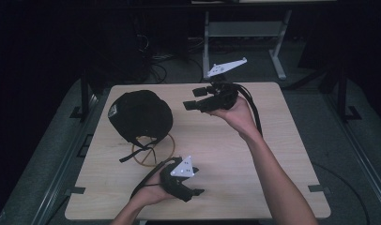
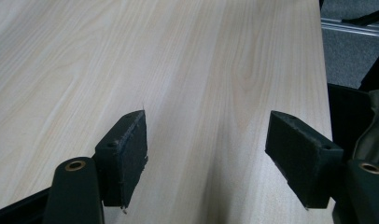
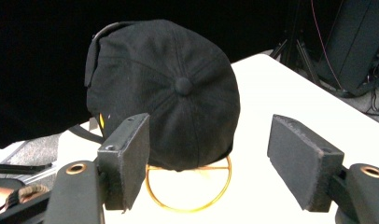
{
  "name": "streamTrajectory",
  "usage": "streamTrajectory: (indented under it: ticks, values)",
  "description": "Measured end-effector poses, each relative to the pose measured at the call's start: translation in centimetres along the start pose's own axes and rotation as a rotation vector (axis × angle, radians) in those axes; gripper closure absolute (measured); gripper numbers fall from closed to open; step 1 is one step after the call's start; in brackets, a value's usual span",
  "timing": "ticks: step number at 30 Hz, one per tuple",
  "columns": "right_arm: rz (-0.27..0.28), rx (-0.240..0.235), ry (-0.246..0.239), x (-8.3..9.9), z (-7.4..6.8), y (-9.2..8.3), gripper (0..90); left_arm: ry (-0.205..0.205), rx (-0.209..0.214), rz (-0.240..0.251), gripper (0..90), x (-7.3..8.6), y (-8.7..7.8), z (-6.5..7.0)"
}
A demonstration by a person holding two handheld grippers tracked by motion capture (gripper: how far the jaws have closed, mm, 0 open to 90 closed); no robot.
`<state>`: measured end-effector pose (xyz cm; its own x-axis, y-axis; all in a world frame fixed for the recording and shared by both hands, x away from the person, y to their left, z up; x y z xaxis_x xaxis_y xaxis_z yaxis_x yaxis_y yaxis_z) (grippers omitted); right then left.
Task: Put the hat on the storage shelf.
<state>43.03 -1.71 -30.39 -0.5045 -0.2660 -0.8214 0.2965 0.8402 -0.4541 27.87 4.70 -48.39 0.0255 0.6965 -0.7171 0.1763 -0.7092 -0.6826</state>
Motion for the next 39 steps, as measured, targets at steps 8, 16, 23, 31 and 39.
streamTrajectory:
  ticks: [8, 16, 23, 31, 39]
  values:
    - [0.004, 0.014, 0.007, 0.8, 0.7, -1.5, 27.7, 0.000, -0.023, 0.009, 28.5, -0.1, -0.1, -0.3]
    - [-0.002, 0.032, 0.026, 2.0, 1.5, -2.9, 26.2, -0.007, -0.030, 0.018, 28.3, -0.1, -0.1, -0.5]
    - [-0.009, 0.048, 0.041, 3.3, 2.2, -3.8, 24.1, -0.014, -0.034, 0.015, 27.5, 0.0, -0.1, -0.6]
    - [-0.007, 0.070, 0.061, 4.6, 2.8, -4.9, 21.1, -0.015, -0.043, 0.016, 25.2, 0.1, -0.1, -0.8]
    - [-0.016, 0.101, 0.074, 6.2, 3.6, -6.3, 18.9, -0.020, -0.053, 0.011, 22.5, 0.1, -0.1, -0.9]
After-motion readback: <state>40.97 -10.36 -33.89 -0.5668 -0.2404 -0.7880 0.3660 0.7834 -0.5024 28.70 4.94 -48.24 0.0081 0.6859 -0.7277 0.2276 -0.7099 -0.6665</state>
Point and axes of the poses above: each handheld gripper's, and its own axes: y roughly forward along the jaws, x roughly out of its underside, z roughly to its right, the point moved 8 cm from there along y, roughly forward along the jaws, and after that the axes turned 10 degrees about y, right-handed, at the moved point
